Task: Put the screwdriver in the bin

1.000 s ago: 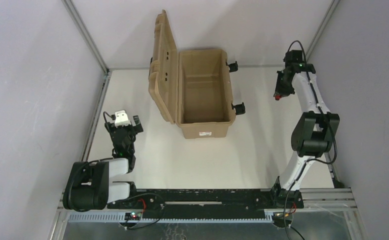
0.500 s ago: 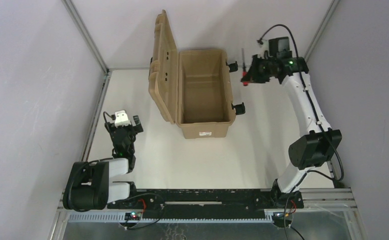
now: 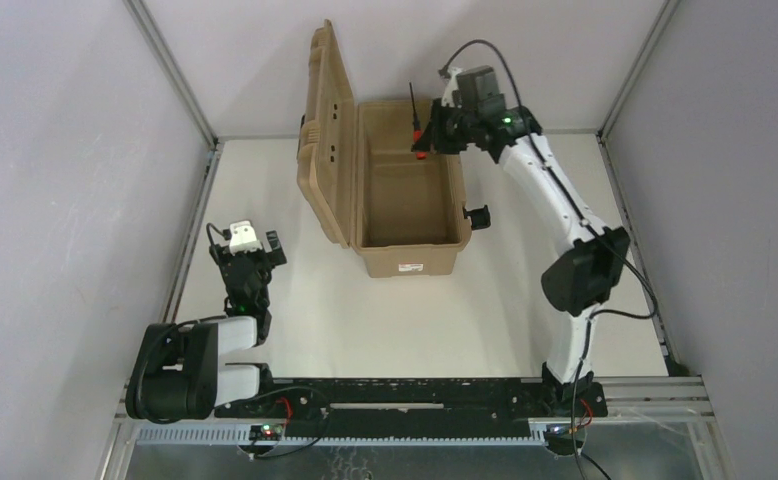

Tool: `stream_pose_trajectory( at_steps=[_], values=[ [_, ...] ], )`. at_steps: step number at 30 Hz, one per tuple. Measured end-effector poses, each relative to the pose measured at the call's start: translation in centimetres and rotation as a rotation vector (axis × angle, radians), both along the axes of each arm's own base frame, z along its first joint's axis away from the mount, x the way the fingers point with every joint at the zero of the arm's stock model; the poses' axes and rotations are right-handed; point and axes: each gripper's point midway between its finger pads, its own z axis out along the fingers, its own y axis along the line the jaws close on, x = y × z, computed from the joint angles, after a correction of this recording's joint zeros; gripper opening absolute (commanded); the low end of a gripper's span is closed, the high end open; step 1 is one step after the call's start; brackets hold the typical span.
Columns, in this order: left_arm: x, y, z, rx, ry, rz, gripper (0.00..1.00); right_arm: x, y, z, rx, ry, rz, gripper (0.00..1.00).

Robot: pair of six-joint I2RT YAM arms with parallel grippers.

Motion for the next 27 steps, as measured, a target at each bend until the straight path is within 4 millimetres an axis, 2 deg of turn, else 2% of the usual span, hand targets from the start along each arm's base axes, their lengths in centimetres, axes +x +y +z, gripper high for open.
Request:
stream_pose_trajectory(
  at_steps=[6, 8, 9, 13, 16, 18, 19, 21, 27],
  values=[
    [0.0, 0.0, 0.0, 0.0, 0.0, 0.0, 1.0, 3.4, 1.9, -8.2, -0.127, 0.083, -0.122, 0.05],
    [0.0, 0.0, 0.0, 0.0, 0.0, 0.0, 1.0, 4.5, 1.9, -12.2, -0.185, 0.134, -0.17, 0.05],
    [0.0, 0.0, 0.0, 0.0, 0.0, 0.0, 1.0, 4.6, 2.1, -13.2, -0.199, 0.146, -0.177, 0.05],
    [0.0, 0.0, 0.0, 0.0, 0.0, 0.0, 1.0, 5.7, 1.8, -19.5, -0.315, 0.198, -0.244, 0.09],
    [0.0, 0.0, 0.0, 0.0, 0.0, 0.0, 1.0, 6.2, 1.6, -23.7, -0.385, 0.235, -0.269, 0.19],
    [0.0, 0.0, 0.0, 0.0, 0.0, 0.0, 1.0, 5.8, 1.5, -25.8, -0.419, 0.266, -0.269, 0.28],
    [0.0, 0.0, 0.0, 0.0, 0.0, 0.0, 1.0, 5.5, 1.4, -26.7, -0.435, 0.282, -0.269, 0.3],
    [0.0, 0.0, 0.0, 0.0, 0.0, 0.0, 1.0, 5.1, 1.2, -27.6, -0.458, 0.301, -0.27, 0.43],
    [0.0, 0.0, 0.0, 0.0, 0.0, 0.0, 1.0, 5.2, 1.2, -26.6, -0.461, 0.277, -0.27, 0.59]
  ],
)
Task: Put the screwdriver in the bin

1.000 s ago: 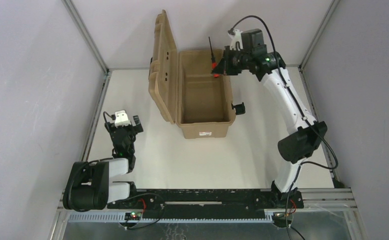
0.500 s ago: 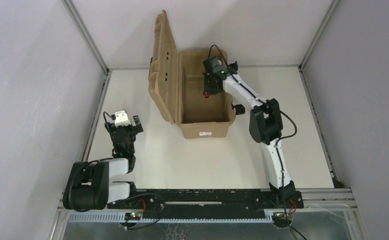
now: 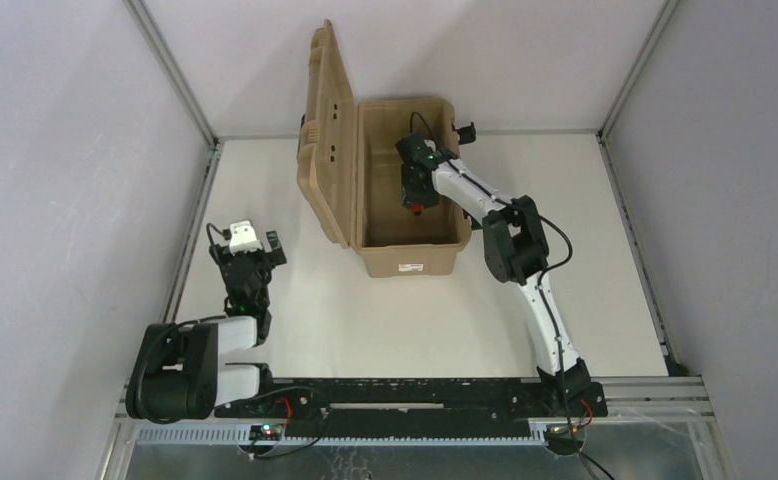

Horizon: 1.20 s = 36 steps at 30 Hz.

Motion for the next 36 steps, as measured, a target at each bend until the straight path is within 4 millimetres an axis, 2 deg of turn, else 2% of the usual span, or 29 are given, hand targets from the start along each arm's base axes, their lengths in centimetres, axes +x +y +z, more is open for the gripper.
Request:
stream_pose_trajectory(
  at_steps=[4, 7, 14, 17, 20, 23, 24, 30, 32, 36],
  values=[
    [0.0, 0.0, 0.0, 0.0, 0.0, 0.0, 1.0, -0.1, -0.1, 2.5, 0.005, -0.032, 0.022, 0.63],
    [0.0, 0.0, 0.0, 0.0, 0.0, 0.0, 1.0, 0.0, 0.1, 6.2, 0.029, -0.09, 0.051, 0.67],
    [0.0, 0.0, 0.0, 0.0, 0.0, 0.0, 1.0, -0.4, -0.6, 19.6, 0.107, -0.333, 0.133, 0.89],
    [0.0, 0.0, 0.0, 0.0, 0.0, 0.0, 1.0, -0.9, -2.3, 24.6, 0.12, -0.431, 0.149, 0.97],
    [0.0, 0.0, 0.0, 0.0, 0.0, 0.0, 1.0, -0.9, -5.3, 28.0, 0.103, -0.51, 0.133, 1.0],
    [0.0, 0.0, 0.0, 0.0, 0.0, 0.0, 1.0, -0.2, -9.9, 28.9, 0.056, -0.537, 0.075, 1.0],
    [0.0, 0.0, 0.0, 0.0, 0.0, 0.0, 1.0, 0.2, -12.4, 28.7, 0.029, -0.539, 0.04, 1.0],
    [0.0, 0.0, 0.0, 0.0, 0.0, 0.0, 1.0, 1.6, -24.9, 26.0, -0.069, -0.482, -0.15, 1.0],
    [0.0, 0.0, 0.0, 0.0, 0.0, 0.0, 1.0, 1.6, -28.3, 25.7, -0.085, -0.47, -0.208, 1.0],
    [0.0, 0.0, 0.0, 0.0, 0.0, 0.0, 1.0, 1.4, -33.0, 25.6, -0.12, -0.475, -0.282, 1.0]
  ],
)
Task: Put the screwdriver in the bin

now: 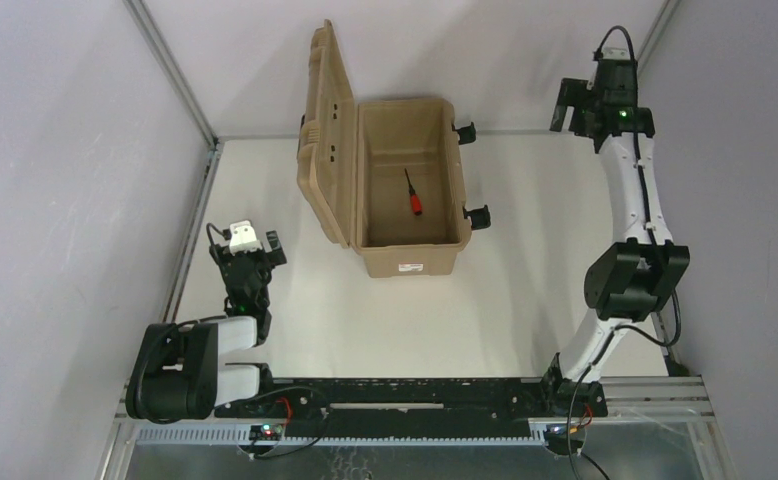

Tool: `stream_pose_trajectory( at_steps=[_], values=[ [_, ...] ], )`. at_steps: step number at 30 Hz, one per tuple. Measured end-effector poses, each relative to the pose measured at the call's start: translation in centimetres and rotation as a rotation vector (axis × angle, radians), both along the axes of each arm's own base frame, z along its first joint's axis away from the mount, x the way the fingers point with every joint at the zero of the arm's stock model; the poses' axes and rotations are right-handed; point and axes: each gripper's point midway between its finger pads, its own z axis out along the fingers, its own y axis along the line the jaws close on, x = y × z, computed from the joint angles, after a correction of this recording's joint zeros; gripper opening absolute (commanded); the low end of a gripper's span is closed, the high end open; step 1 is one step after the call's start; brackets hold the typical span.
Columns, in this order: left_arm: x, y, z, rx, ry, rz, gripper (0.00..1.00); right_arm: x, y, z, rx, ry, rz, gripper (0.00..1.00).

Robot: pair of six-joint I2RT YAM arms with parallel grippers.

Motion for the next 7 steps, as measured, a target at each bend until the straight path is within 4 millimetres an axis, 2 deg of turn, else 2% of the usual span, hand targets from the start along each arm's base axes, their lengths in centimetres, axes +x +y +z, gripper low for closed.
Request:
stream_pose_trajectory(
  at_steps=[2, 7],
  values=[
    [0.0, 0.0, 0.0, 0.0, 0.0, 0.0, 1.0, -0.26, -1.14, -0.32, -0.012, 0.004, -0.018, 1.0],
    [0.0, 0.0, 0.0, 0.0, 0.0, 0.0, 1.0, -0.66, -0.99, -1.03, -0.027, 0.02, 0.001, 1.0]
  ],
)
